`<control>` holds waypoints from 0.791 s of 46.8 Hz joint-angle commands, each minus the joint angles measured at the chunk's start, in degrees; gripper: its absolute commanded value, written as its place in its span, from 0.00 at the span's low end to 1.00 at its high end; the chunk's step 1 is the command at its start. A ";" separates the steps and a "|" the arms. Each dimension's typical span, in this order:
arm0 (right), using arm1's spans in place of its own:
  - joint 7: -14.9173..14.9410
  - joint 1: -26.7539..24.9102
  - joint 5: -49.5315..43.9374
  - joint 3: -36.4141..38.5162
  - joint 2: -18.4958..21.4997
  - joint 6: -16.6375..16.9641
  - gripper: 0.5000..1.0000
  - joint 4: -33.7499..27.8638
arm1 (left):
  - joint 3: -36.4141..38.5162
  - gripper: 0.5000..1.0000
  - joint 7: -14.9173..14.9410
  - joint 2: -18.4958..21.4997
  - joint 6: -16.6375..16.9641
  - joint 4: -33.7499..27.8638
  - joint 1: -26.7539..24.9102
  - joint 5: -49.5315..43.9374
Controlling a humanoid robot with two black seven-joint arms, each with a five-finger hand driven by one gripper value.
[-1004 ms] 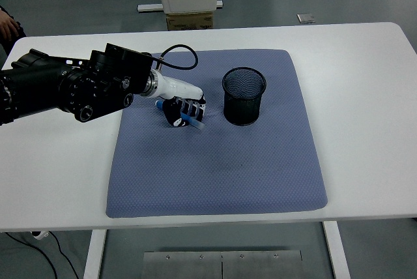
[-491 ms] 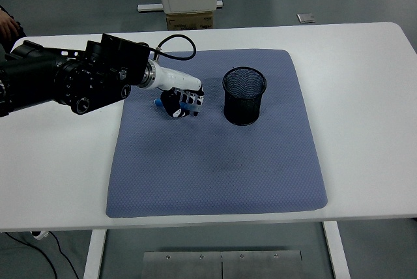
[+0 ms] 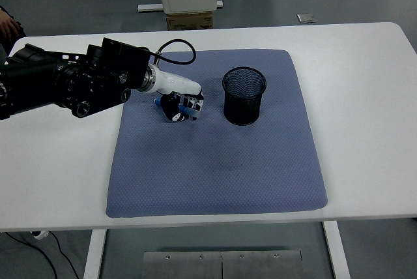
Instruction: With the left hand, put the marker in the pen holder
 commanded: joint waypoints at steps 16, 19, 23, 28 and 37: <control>0.00 0.00 -0.01 -0.02 0.00 0.00 1.00 0.02 | 1.07 0.19 0.01 0.03 0.00 0.19 -0.18 0.01; 0.00 0.00 -0.01 -0.02 0.00 0.00 1.00 0.02 | 1.15 0.19 0.01 0.03 0.00 0.28 -0.27 0.09; 0.00 0.00 -0.01 -0.02 0.00 0.00 1.00 0.02 | 1.59 0.19 -0.08 0.03 0.00 0.28 -0.27 0.09; 0.00 0.00 -0.01 -0.02 0.00 -0.08 1.00 0.02 | 2.30 0.19 -0.08 0.11 0.09 0.28 -0.35 0.09; 0.00 0.00 -0.01 -0.02 0.00 0.00 1.00 0.02 | 2.39 0.17 -0.08 0.03 0.09 0.28 -0.35 0.09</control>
